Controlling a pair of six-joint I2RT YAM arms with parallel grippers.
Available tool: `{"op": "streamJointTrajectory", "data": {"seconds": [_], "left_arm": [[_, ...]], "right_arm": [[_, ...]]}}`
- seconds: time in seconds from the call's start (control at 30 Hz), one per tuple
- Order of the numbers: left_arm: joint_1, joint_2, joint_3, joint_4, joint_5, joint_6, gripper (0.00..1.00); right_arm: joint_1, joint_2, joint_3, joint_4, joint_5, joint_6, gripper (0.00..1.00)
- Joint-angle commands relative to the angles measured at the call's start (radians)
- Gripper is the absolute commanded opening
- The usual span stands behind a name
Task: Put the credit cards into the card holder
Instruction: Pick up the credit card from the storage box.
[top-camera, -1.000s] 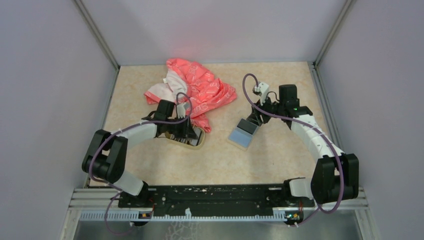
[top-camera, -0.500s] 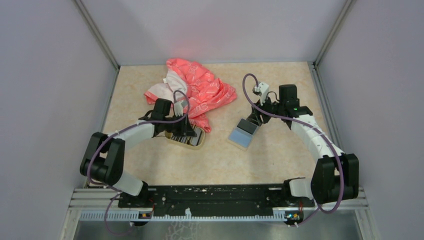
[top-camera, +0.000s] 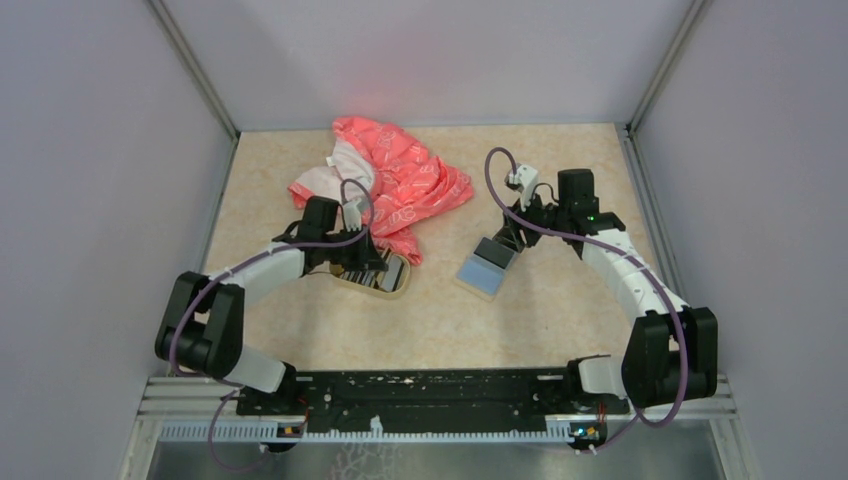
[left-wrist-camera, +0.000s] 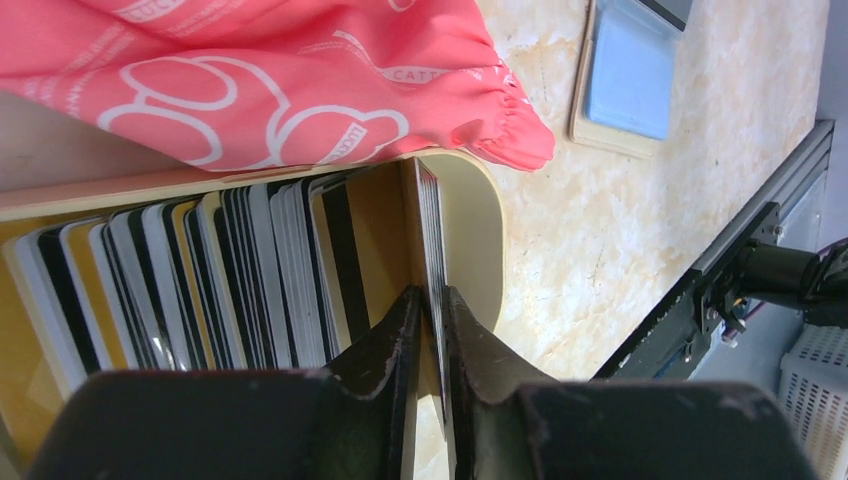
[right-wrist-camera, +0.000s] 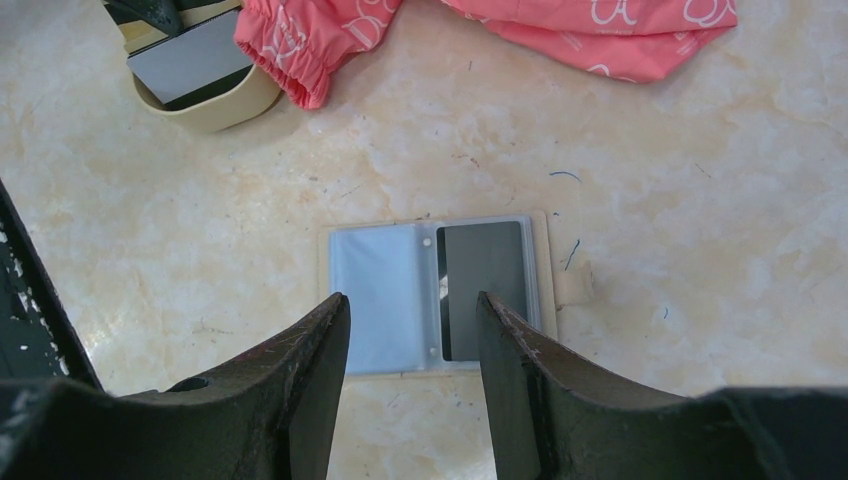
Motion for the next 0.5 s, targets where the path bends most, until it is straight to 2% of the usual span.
{"op": "streamJointTrajectory", "data": {"seconds": [0.0, 0.13, 0.47], "left_arm": [[0.011, -0.052, -0.014, -0.001, -0.042, -0.007, 0.16], [0.015, -0.091, -0.021, -0.02, -0.104, -0.01, 0.11], [0.016, -0.19, -0.025, -0.069, -0.208, 0.002, 0.08]], "right_arm": [[-0.008, -0.012, 0.012, 0.013, -0.029, -0.013, 0.5], [-0.007, -0.011, 0.012, 0.012, -0.033, -0.014, 0.5], [-0.008, -0.005, 0.012, 0.001, -0.056, -0.033, 0.5]]}}
